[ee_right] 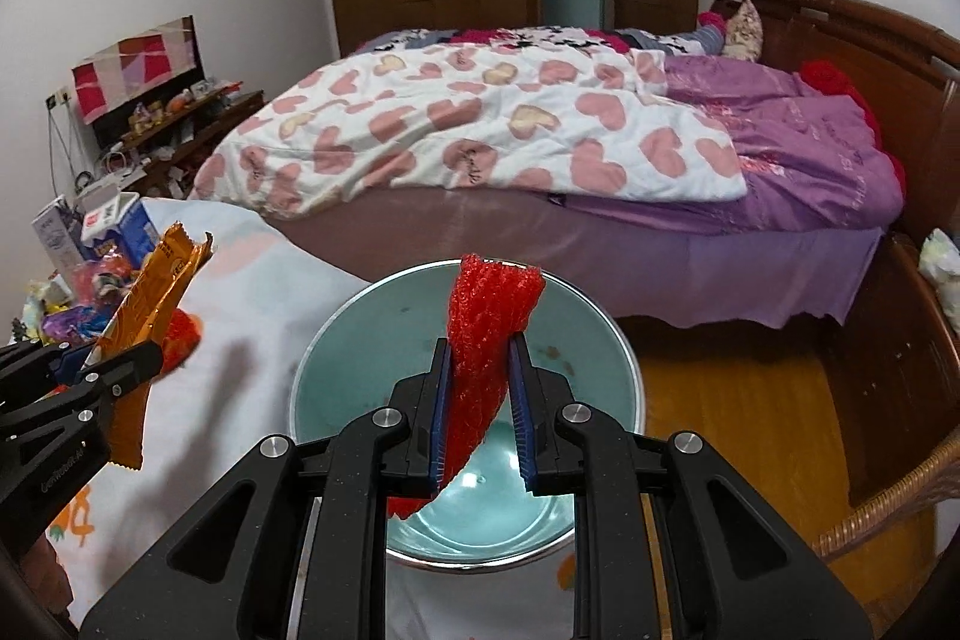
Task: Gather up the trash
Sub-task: 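Carry wrapper and red net over the blue bin and open both tools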
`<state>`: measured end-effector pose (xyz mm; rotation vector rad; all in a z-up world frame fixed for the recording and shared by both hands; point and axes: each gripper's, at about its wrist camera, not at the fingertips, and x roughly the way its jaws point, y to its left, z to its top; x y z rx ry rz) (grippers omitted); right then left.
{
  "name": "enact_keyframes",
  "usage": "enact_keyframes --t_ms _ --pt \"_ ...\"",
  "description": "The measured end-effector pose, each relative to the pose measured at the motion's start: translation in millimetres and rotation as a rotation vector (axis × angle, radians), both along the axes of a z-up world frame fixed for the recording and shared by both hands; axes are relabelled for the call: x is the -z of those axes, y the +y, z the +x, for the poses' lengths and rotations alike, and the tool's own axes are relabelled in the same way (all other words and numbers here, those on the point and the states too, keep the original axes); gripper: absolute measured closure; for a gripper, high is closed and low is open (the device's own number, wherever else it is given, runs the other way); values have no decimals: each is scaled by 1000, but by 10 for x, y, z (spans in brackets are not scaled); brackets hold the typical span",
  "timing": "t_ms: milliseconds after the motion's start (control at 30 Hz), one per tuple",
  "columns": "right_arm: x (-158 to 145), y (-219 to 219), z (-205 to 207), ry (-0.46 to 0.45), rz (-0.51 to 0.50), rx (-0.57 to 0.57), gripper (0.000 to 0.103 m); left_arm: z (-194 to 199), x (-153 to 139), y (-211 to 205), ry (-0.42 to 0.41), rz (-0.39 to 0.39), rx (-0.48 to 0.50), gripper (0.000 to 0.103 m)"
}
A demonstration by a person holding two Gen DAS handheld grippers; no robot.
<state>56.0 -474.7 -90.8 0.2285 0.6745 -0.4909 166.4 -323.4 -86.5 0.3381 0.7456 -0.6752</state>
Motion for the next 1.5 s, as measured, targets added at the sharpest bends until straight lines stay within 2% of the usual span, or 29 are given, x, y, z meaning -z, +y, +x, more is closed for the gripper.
enact_keyframes --t_ms 367,533,767,833,867,900,933,1000,1100,1133,1167,1300,1433,1500 --pt "109 -263 6 39 3 44 84 -53 128 -407 19 31 63 84" --pt "238 -444 0 76 36 61 83 -50 258 -635 69 46 97 84" --pt "397 -529 83 99 74 42 81 -74 394 -856 85 90 123 83" --pt "420 -557 96 99 91 31 76 -58 424 -869 92 102 121 75" --pt "427 -566 93 98 100 32 69 -47 440 -864 95 110 111 69" --pt "426 -578 89 95 108 36 61 -17 450 -858 94 115 104 55" --pt "415 -586 74 87 115 42 58 -15 449 -848 90 115 97 47" --pt "378 -587 36 68 117 52 49 -13 440 -816 78 117 82 44" --pt "255 -583 -53 20 103 81 37 -4 407 -746 84 112 55 26" --pt "212 -575 -86 0 101 89 36 -3 384 -717 80 106 44 23" --pt "179 -568 -111 -15 99 93 33 -9 341 -665 71 96 33 22" --pt "16 -413 -220 -80 57 110 15 -38 192 -466 28 76 -7 9" --pt "-104 -176 -267 -127 -35 166 9 -49 70 -224 -10 63 -49 6" --pt "-138 -59 -229 -136 -41 162 9 -13 31 -58 -4 55 -80 6"
